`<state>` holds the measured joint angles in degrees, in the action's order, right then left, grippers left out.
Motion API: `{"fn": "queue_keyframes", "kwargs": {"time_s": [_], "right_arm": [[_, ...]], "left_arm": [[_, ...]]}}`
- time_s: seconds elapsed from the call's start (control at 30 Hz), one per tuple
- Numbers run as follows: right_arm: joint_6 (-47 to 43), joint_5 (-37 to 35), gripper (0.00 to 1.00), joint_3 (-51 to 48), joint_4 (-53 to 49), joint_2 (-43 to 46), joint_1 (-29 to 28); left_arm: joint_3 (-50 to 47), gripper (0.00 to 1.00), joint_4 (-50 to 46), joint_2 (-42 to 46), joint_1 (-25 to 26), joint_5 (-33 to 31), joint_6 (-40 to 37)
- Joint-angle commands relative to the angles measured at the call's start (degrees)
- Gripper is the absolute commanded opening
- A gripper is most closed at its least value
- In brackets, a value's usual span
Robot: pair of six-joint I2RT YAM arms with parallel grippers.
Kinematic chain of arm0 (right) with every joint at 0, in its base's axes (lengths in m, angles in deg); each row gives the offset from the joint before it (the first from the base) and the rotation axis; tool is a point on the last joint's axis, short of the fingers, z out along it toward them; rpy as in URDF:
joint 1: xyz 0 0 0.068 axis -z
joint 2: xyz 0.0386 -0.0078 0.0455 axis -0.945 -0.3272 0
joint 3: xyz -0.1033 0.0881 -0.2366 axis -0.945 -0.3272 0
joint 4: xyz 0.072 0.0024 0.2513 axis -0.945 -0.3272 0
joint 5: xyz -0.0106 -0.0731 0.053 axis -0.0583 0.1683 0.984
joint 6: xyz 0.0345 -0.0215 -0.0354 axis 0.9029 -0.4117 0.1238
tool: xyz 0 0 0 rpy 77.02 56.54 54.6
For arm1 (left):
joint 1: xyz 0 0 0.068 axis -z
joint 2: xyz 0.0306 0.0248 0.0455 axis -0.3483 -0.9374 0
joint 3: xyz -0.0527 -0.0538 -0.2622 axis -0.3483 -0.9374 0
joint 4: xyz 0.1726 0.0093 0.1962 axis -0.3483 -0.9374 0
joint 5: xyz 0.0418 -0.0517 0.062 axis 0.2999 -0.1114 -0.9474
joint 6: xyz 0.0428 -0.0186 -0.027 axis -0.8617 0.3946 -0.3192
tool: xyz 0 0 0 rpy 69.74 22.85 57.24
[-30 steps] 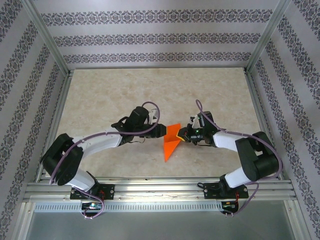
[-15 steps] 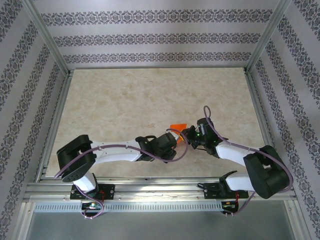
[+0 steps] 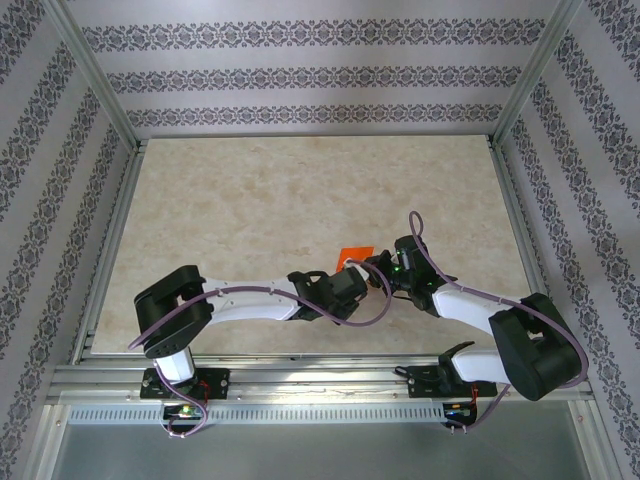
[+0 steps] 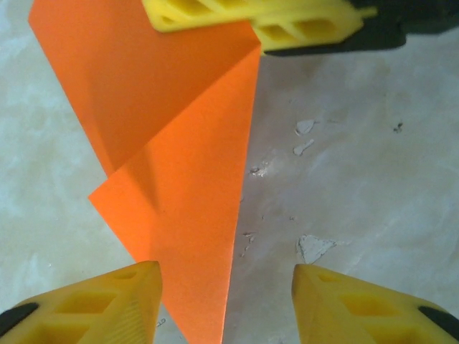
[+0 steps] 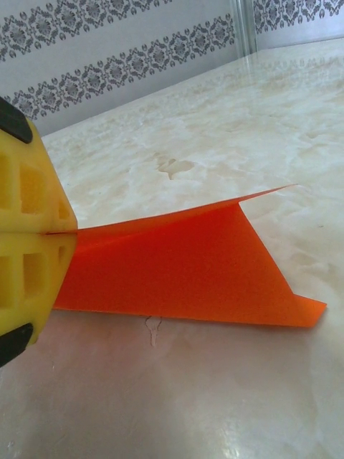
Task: Fold a paper plane with a square sheet of paper (pick it up from the middle)
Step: Fold the wing for the fifth time at the center of the table.
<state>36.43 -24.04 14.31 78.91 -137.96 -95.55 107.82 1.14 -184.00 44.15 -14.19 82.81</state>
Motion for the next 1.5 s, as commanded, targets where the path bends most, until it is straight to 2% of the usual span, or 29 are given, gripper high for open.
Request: {"fn": "queue_keyframes", "kwargs": {"time_s": [0.0,0.07,0.17,0.4,0.73,0.87,1.03,1.33,1.47], "right_arm": [[0.68,-0.82,0.00,-0.29,1.09,0.65,-0.58],[0.72,-0.63,0.00,-0.30,1.22,0.63,-0.63],[0.77,-0.62,0.00,-0.33,1.31,0.65,-0.62],[0.88,-0.44,0.00,-0.33,1.45,0.97,-0.62],[0.90,-0.76,0.00,-0.86,0.95,1.86,-0.58],[0.90,-0.62,0.00,-0.95,1.05,1.77,-0.58],[0.88,-0.49,0.00,-0.95,1.05,1.68,-0.58],[0.90,-0.27,0.00,-1.21,1.14,1.68,-0.49],[0.81,-0.18,0.00,-1.12,1.14,1.51,-0.41]], "left_arm": [[1.60,0.57,-2.89,-0.37,1.52,-1.73,-1.40],[1.34,0.60,-2.72,-0.32,1.82,-2.80,-0.87],[2.00,0.59,-4.10,-1.98,1.86,-4.27,-0.25],[2.82,0.47,-5.51,-3.30,1.91,-5.56,-0.06],[3.11,0.25,-5.57,-3.58,1.91,-6.75,-0.81],[3.13,0.19,-5.79,-3.67,1.91,-7.38,-0.77],[3.17,0.18,-5.96,-3.95,1.85,-8.27,-0.71],[3.79,0.23,-6.40,-4.49,1.82,-9.40,-1.07],[3.78,0.20,-6.12,-4.42,1.82,-9.40,-1.04]]}}
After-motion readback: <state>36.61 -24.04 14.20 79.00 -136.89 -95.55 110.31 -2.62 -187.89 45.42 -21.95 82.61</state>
